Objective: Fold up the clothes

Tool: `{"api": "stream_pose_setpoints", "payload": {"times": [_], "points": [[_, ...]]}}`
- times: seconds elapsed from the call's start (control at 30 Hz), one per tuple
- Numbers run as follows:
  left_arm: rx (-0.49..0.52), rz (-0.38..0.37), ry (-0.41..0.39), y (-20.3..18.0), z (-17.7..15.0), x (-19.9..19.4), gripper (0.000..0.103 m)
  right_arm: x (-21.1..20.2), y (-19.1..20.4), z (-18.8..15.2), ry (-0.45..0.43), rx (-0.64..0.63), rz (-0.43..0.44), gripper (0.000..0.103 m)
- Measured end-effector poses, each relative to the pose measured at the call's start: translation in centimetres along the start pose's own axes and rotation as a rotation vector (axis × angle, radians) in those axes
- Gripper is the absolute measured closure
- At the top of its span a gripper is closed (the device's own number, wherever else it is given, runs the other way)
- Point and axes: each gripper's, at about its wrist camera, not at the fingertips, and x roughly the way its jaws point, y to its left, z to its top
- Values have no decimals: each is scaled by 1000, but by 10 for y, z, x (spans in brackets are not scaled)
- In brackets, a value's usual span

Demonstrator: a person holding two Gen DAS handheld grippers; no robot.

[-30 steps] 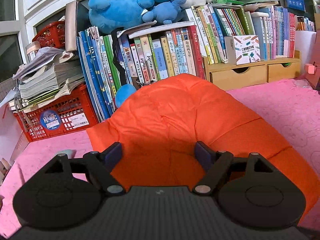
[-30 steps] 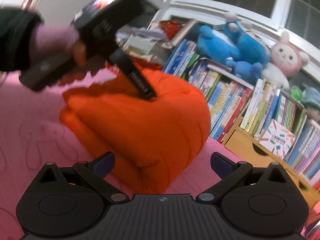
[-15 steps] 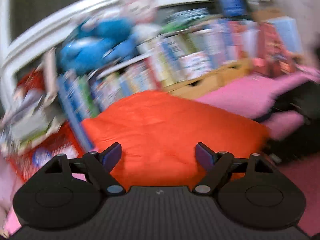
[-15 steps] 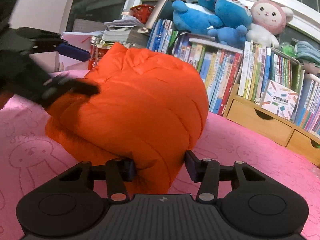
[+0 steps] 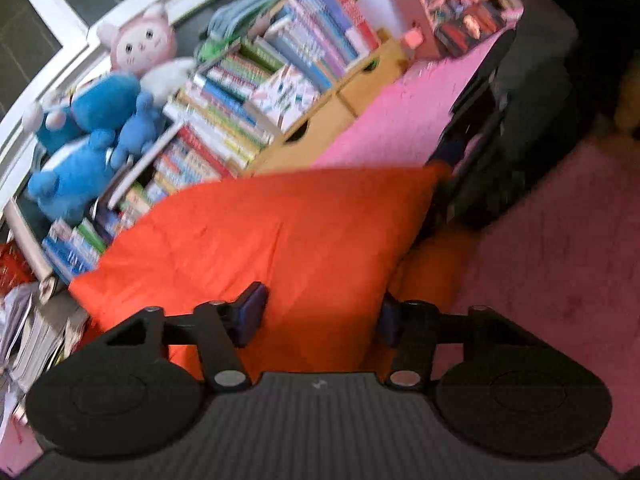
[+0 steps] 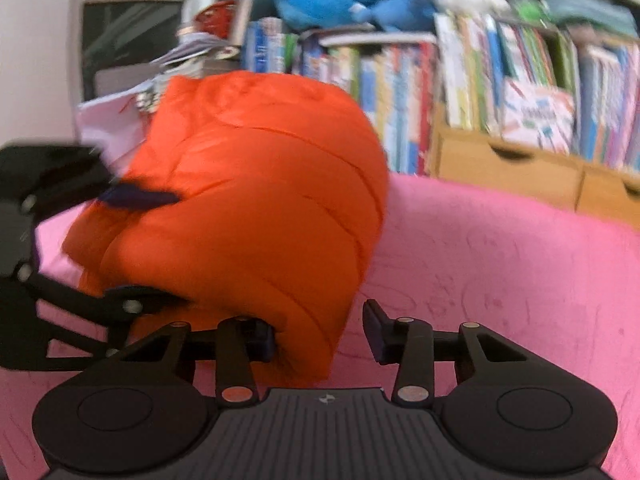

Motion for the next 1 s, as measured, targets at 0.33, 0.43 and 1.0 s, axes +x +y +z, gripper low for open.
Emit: {"api": "stream_pose_setpoints", "payload": {"times": [0.33, 0.43, 1.0], "points": [[-293, -52, 119, 24, -34, -23, 55, 12, -30, -4, 89, 287, 65, 63], [-328, -51, 122, 26, -36, -26, 55, 13, -39, -6, 117, 483, 136, 84], [-579, -82, 123, 56, -70, -45, 55, -28, -33, -18, 165, 557, 350, 90]]}}
